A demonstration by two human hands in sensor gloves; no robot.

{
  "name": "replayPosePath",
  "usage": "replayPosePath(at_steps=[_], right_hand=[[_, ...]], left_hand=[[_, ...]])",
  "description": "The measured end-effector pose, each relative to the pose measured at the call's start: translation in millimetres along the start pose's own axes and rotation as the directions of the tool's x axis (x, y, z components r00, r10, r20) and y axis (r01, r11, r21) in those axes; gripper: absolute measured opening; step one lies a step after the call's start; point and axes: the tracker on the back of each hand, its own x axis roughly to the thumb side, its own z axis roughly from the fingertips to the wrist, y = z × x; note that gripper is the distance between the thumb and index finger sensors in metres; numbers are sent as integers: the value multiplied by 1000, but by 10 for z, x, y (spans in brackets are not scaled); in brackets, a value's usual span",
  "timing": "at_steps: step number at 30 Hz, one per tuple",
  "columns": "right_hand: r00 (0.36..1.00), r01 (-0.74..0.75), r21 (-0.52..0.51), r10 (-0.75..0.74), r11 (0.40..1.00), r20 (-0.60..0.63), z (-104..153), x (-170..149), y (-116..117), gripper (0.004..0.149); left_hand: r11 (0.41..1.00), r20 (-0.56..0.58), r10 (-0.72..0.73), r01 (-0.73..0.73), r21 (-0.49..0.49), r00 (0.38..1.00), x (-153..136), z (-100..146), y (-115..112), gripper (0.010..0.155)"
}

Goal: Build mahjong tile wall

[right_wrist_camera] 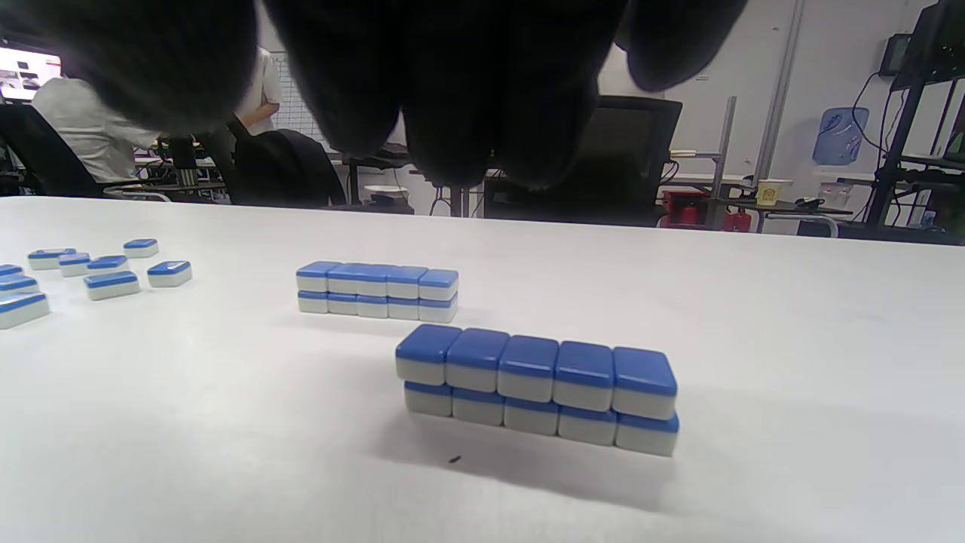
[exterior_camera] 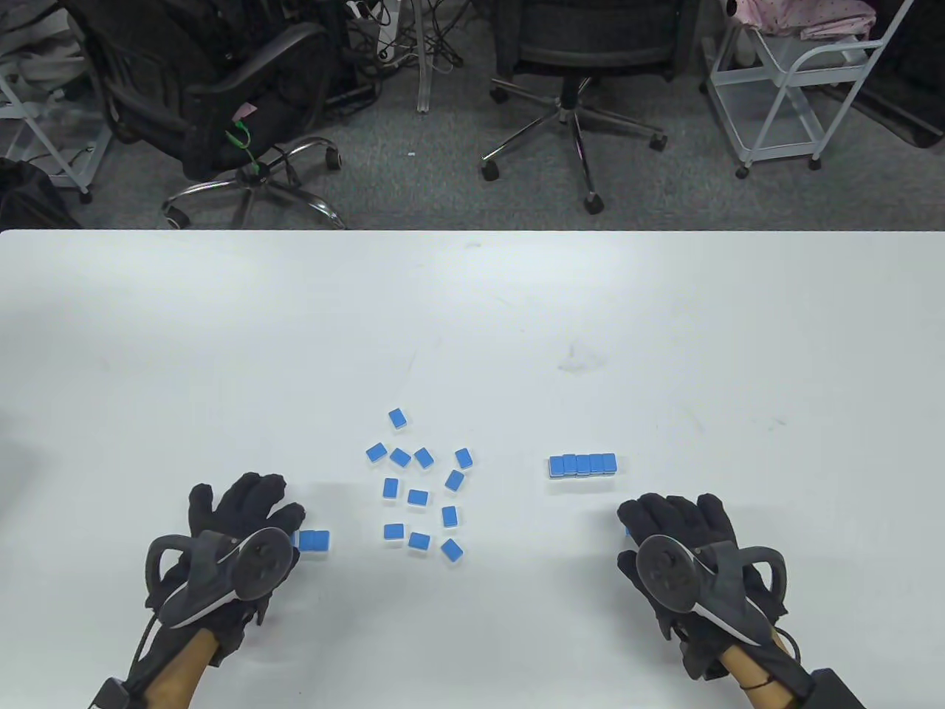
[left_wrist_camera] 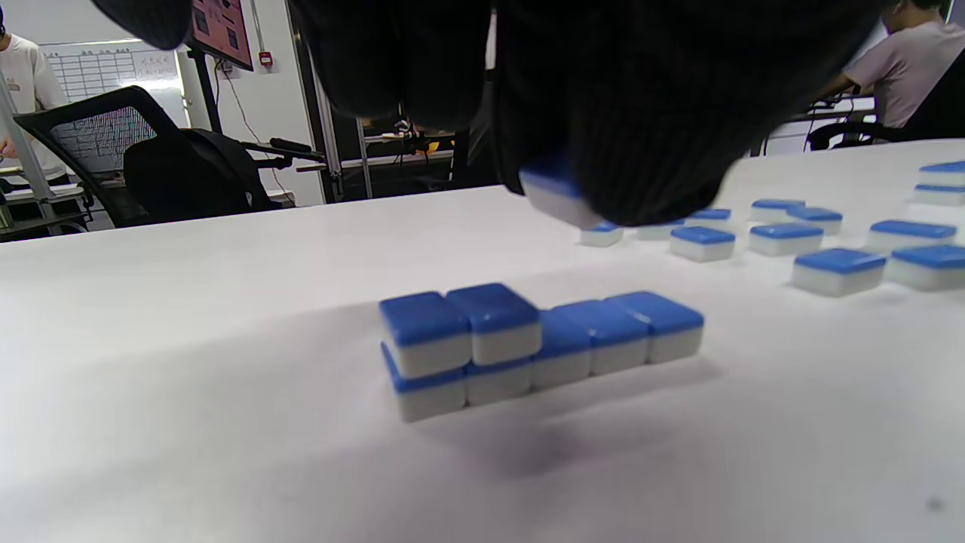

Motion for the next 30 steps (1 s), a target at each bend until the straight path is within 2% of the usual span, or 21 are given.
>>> replayPosePath(at_steps=[11, 25, 30], right_hand=[[1000, 5, 10, -5, 1000, -7, -8, -2, -2, 62], [1000, 0, 8, 0, 1000, 1, -2, 13, 0, 62], [1000, 2, 4, -2, 1000, -1, 5, 9, -2, 62]], left_hand=[[996, 2, -61, 61, -69, 998, 81, -81, -181, 57], [994, -11, -84, 83, -72, 996, 71, -70, -184, 58], [999, 13, -12, 12, -49, 1000, 52, -34, -100, 69]])
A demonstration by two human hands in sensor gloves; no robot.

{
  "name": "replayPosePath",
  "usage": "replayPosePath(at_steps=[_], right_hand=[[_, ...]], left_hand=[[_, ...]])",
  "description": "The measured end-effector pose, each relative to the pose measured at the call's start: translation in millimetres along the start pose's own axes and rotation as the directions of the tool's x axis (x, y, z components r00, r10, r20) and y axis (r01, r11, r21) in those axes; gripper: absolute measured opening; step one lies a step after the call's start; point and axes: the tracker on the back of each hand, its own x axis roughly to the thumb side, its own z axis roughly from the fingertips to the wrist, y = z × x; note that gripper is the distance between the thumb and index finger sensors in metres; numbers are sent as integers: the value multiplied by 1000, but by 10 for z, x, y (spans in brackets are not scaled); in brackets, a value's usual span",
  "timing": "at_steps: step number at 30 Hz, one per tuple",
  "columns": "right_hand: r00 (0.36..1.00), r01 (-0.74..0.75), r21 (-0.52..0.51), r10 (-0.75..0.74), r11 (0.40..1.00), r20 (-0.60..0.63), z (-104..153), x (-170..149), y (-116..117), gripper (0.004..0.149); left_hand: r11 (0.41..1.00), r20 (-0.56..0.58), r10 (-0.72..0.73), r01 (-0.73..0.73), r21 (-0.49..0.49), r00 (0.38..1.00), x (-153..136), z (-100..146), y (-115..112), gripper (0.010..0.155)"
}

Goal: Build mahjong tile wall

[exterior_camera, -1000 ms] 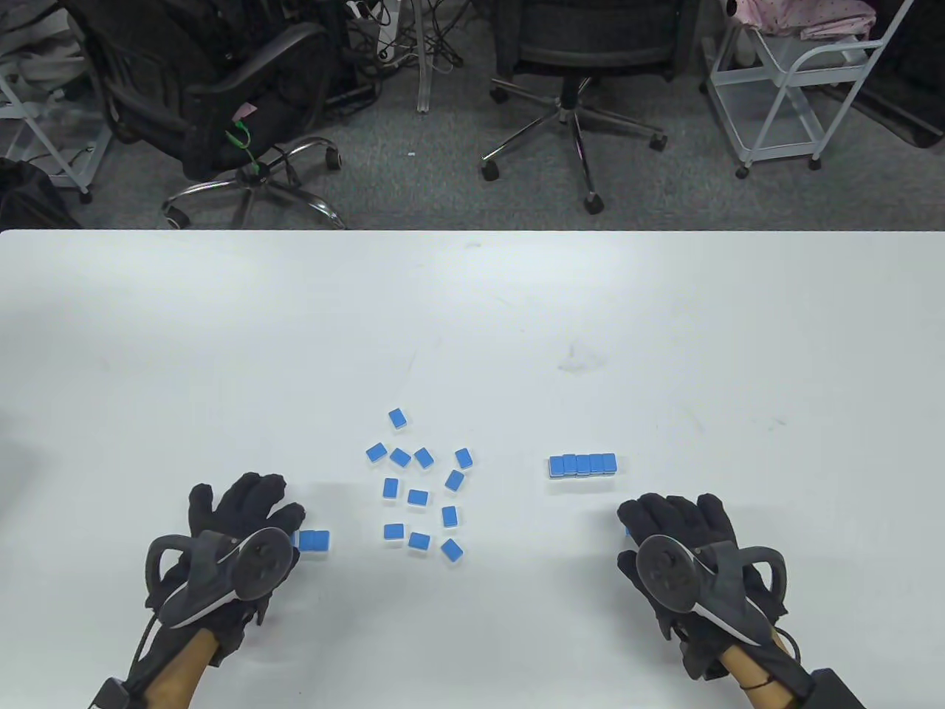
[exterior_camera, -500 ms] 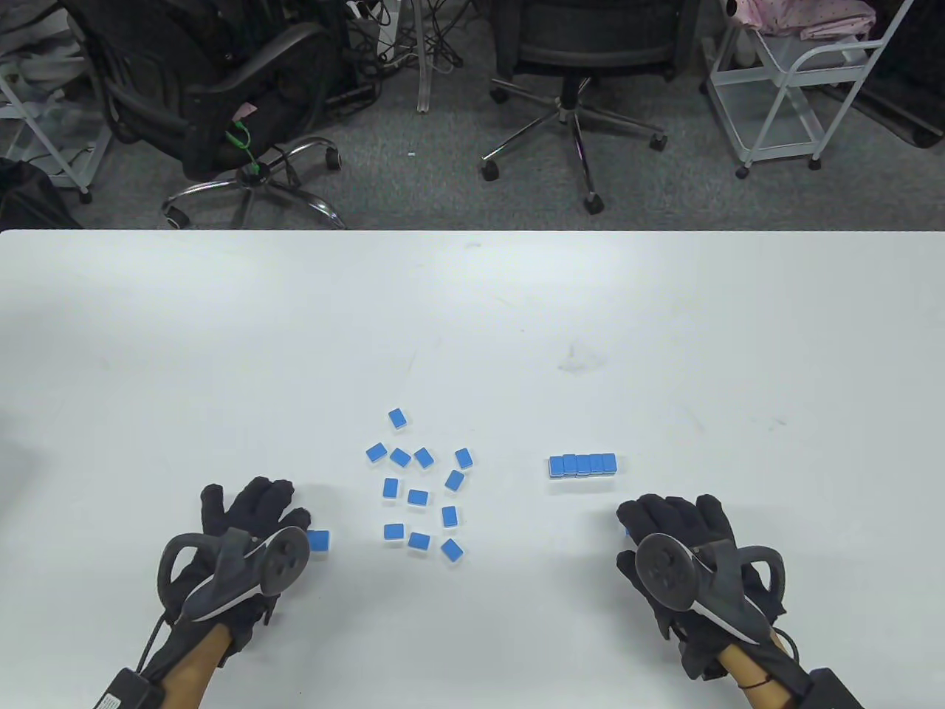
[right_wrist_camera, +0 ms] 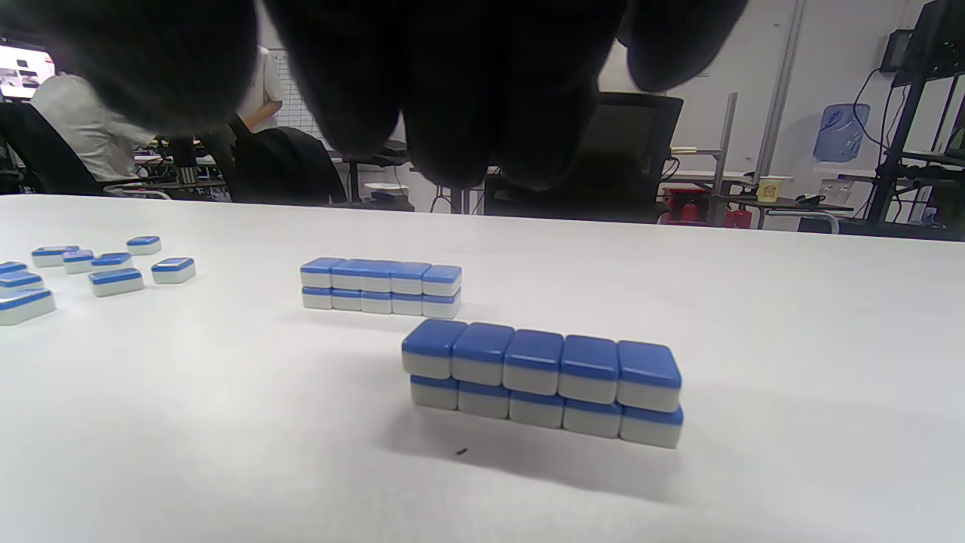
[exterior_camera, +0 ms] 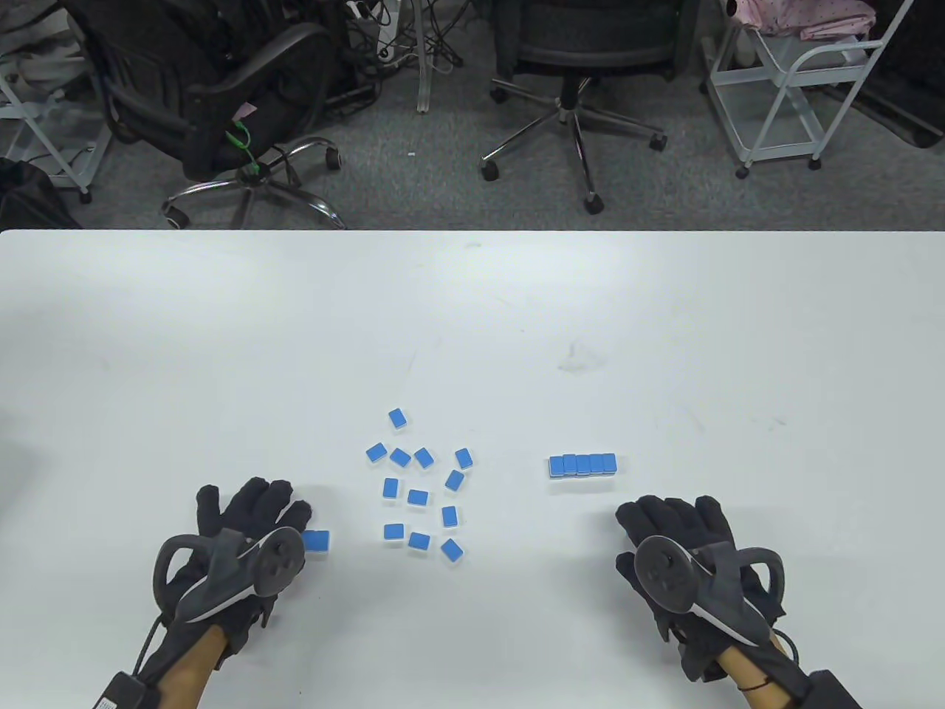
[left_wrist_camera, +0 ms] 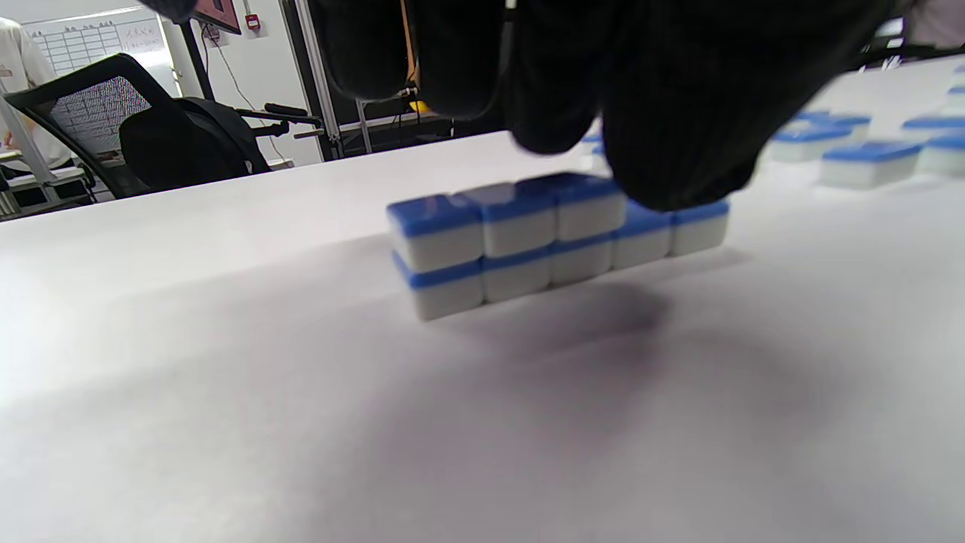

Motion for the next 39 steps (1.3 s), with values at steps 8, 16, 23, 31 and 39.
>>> replayPosePath(at_steps=[8, 16, 23, 31, 39], right_hand=[[1000, 4, 5, -4, 1000, -1, 2, -5, 3, 62], [1000, 3, 7, -3, 1000, 3, 28, -13, 2, 62], [1000, -1, -7, 1, 1000, 11, 43, -10, -5, 62], [1000, -4, -11, 4, 1000, 15, 51, -2, -6, 62], [1000, -3, -7, 4, 1000, 13, 48, -10, -4, 62]], left_hand=[[985, 234, -175, 167, 50, 956, 616, -251, 288, 58], [950, 344, -304, 312, 33, 888, 1119, -582, 236, 59], [933, 364, -344, 359, 27, 866, 1120, -569, 91, 52], [925, 371, -358, 380, 15, 857, 1096, -551, 123, 62], [916, 372, -383, 399, 36, 846, 1111, -560, 84, 58]])
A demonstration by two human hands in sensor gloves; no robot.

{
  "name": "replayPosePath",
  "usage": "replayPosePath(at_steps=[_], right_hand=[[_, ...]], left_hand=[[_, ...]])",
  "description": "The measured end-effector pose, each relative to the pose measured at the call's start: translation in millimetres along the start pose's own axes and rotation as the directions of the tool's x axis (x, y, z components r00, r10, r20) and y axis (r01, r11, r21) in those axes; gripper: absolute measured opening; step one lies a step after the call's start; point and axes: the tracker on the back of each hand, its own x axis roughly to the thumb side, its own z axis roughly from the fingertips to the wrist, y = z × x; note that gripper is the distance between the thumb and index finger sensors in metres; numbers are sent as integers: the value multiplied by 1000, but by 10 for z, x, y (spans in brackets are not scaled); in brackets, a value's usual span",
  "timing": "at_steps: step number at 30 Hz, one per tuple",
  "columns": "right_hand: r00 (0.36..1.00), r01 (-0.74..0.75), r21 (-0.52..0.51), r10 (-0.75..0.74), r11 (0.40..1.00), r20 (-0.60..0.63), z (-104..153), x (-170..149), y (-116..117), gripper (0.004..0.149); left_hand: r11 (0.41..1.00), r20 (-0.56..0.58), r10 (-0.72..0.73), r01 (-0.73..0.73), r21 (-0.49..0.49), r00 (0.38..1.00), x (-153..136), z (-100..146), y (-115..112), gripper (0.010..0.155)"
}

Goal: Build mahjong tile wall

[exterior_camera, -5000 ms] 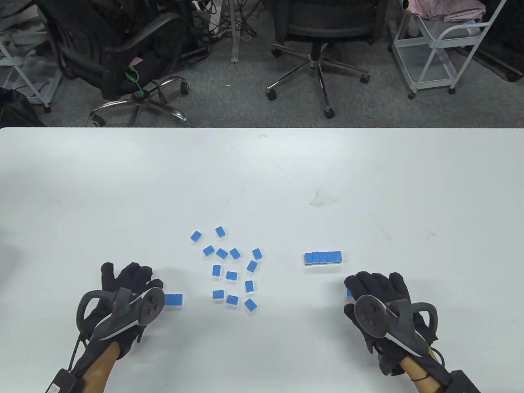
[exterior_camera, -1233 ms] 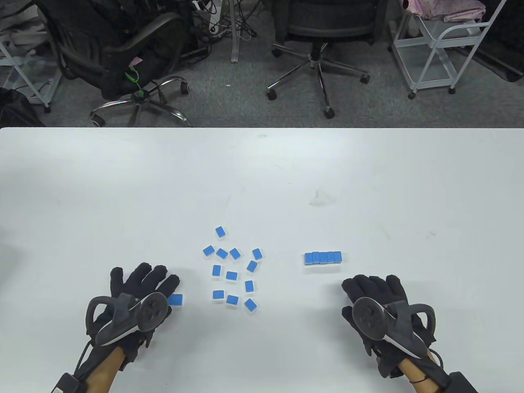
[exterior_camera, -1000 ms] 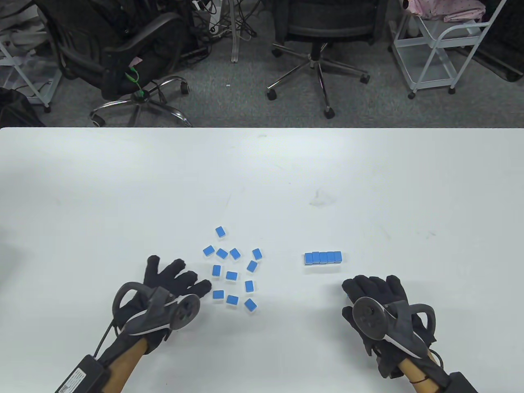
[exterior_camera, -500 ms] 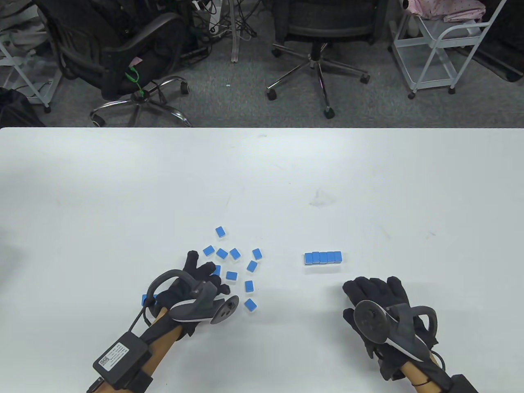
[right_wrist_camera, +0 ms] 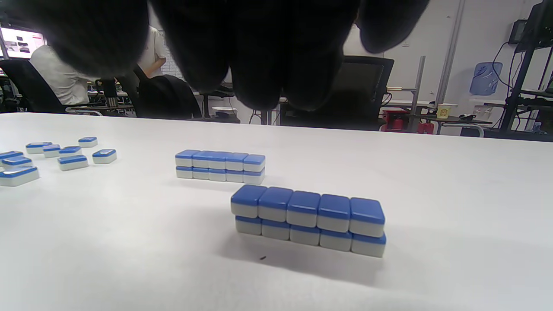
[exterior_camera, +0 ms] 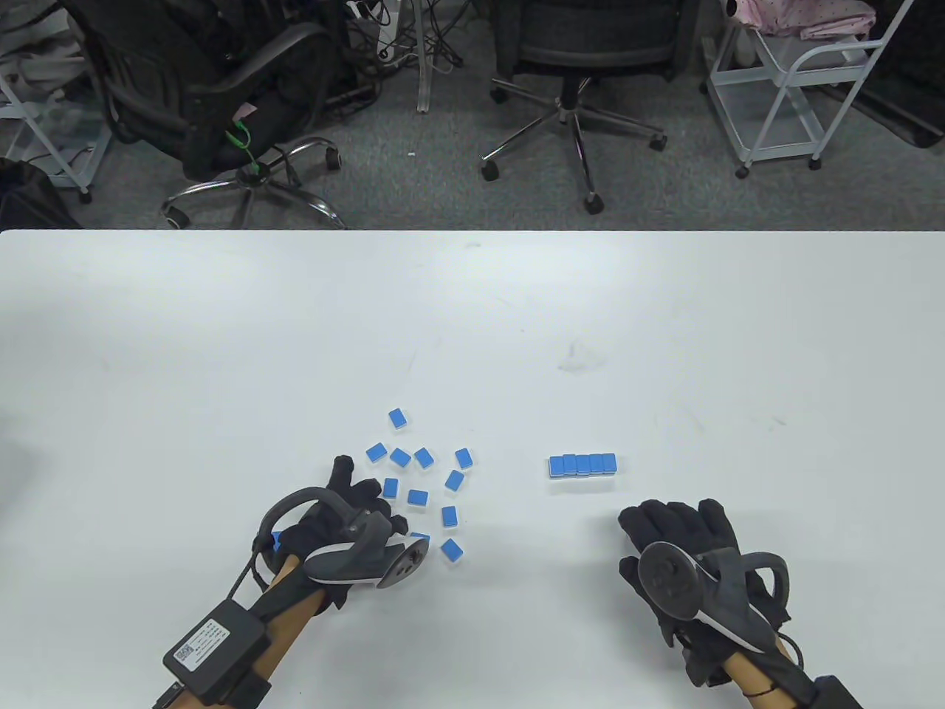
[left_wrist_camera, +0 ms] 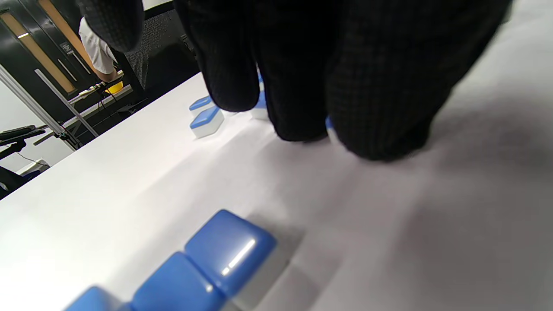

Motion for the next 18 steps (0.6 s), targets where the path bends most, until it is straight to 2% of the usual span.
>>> replayPosePath(at_steps=[7, 9, 11, 12, 14, 18], right_hand=[[1000, -2, -6, 2, 1000, 5, -5, 6, -2, 62], [1000, 1, -3, -1, 1000, 2, -2, -1, 1, 62], [1000, 1, 0, -1, 1000, 2, 2, -4, 3, 62], [1000, 1, 1, -1, 1000, 2, 4, -3, 3, 62], [1000, -1, 0, 1, 1000, 5, 4, 5, 2, 62], [1000, -3, -11, 4, 1000, 11, 0, 25, -9, 62]], left_hand=[[1000, -43, 28, -29, -13, 999, -72, 24, 5, 60], [990, -139, 85, -68, 121, 987, -275, 179, 159, 60], [955, -223, 250, -202, 217, 942, -524, 374, 247, 60], [931, -249, 341, -290, 220, 906, -642, 476, 236, 60], [916, -285, 397, -354, 190, 873, -730, 597, 165, 60], [956, -304, 292, -267, 122, 907, -651, 790, -99, 60]])
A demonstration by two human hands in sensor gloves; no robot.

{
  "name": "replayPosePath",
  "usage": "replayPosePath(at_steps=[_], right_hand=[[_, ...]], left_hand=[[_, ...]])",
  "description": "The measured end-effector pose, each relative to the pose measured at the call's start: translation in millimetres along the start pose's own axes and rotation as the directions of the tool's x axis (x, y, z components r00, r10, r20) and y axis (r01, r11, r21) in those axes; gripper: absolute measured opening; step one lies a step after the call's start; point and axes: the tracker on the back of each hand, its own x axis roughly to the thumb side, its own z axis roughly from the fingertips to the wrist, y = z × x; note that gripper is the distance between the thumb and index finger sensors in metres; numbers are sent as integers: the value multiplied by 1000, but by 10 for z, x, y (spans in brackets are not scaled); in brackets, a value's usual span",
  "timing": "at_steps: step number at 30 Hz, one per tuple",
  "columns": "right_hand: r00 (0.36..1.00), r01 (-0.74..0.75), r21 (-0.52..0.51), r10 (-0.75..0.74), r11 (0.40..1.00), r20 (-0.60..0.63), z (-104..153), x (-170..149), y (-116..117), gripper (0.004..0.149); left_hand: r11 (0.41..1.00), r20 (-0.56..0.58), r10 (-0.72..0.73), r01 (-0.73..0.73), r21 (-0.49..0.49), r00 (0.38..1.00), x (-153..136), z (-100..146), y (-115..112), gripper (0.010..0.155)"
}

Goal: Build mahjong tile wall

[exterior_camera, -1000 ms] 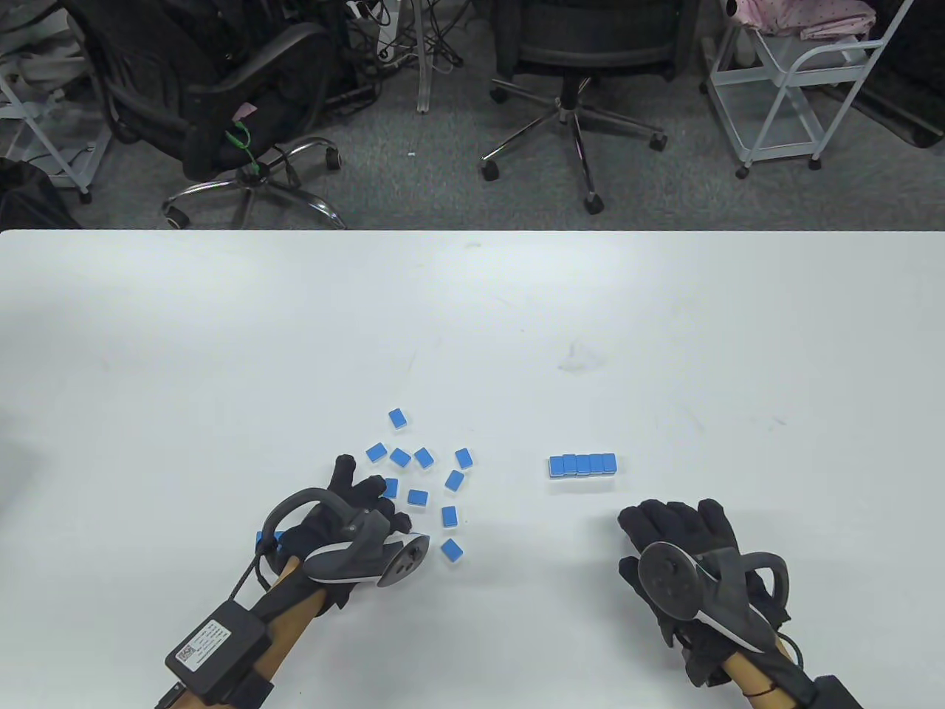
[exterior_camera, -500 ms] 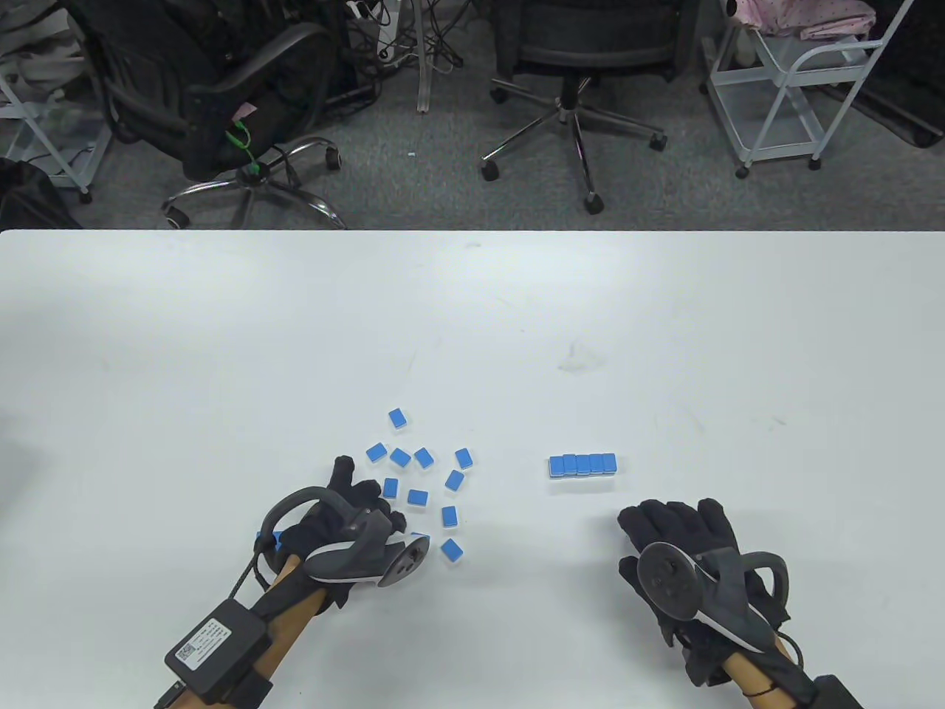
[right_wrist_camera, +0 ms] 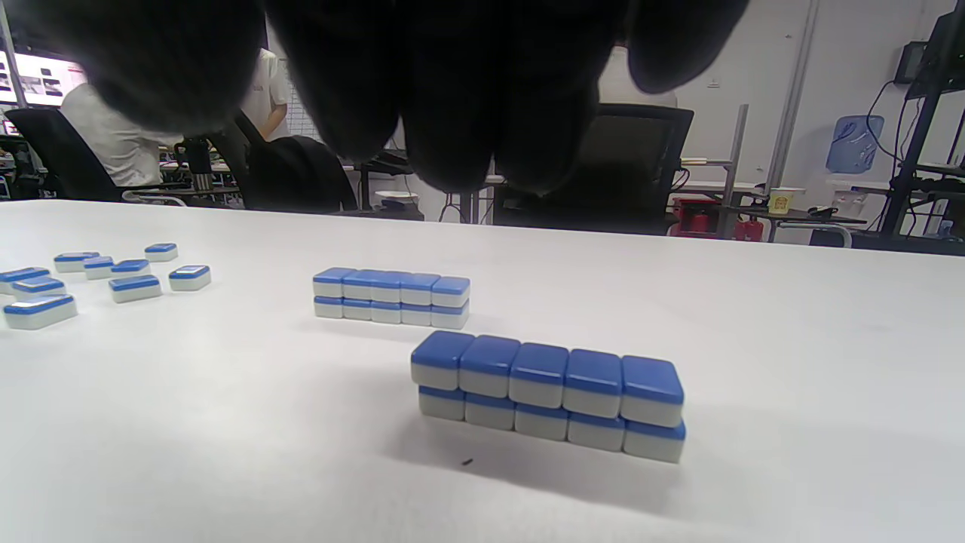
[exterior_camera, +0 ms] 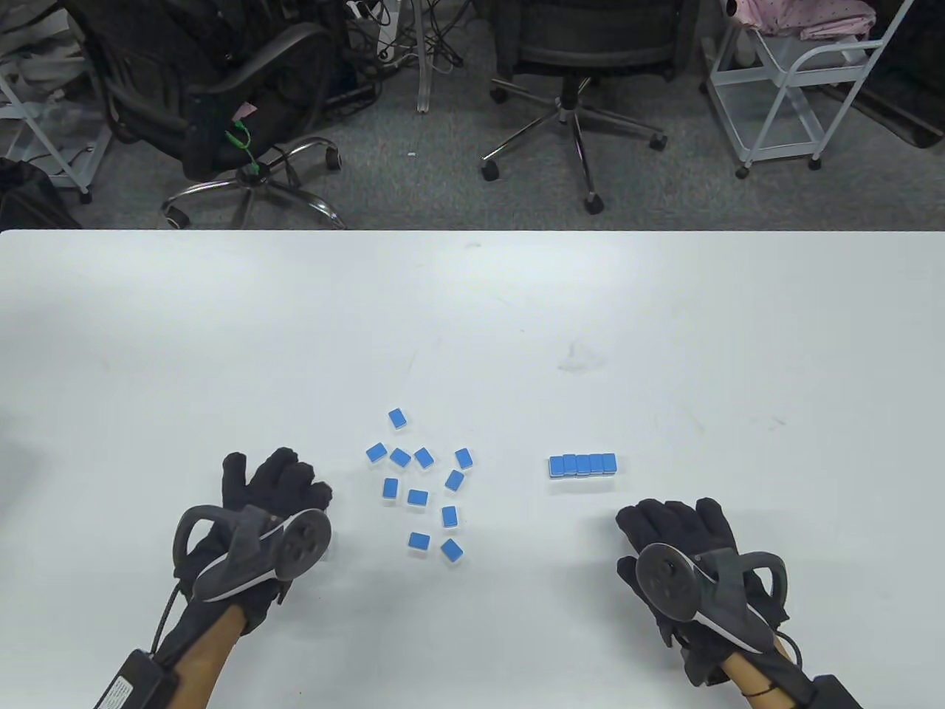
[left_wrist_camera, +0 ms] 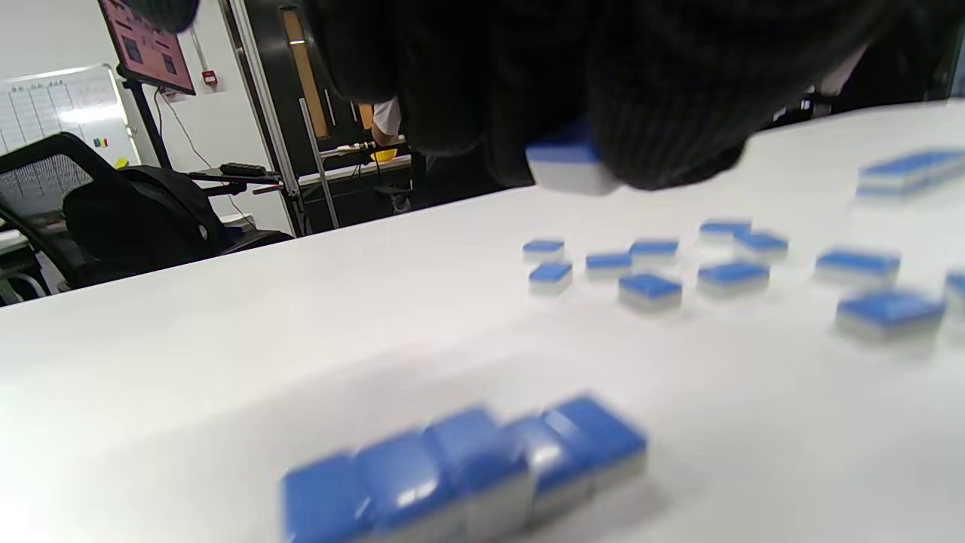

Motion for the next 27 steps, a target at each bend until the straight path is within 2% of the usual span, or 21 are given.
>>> replayPosePath(at_steps=[6, 16, 23, 27], right_hand=[[1000, 2, 20, -1, 1000, -7, -12, -9, 27, 62], [1000, 4, 17, -4, 1000, -9, -20, -11, 18, 62], [1000, 5, 13, -4, 1000, -5, -19, -10, 14, 62], [1000, 1, 18, -1, 1000, -3, -15, -11, 17, 62]], left_hand=[[999, -6, 5, -5, -45, 1000, 44, 17, -247, 60], [993, -16, -78, 76, -92, 997, 51, -55, -385, 60], [992, -30, -59, 55, -110, 998, 22, -75, -421, 61], [994, -29, -34, 31, -107, 999, 7, -58, -374, 67]])
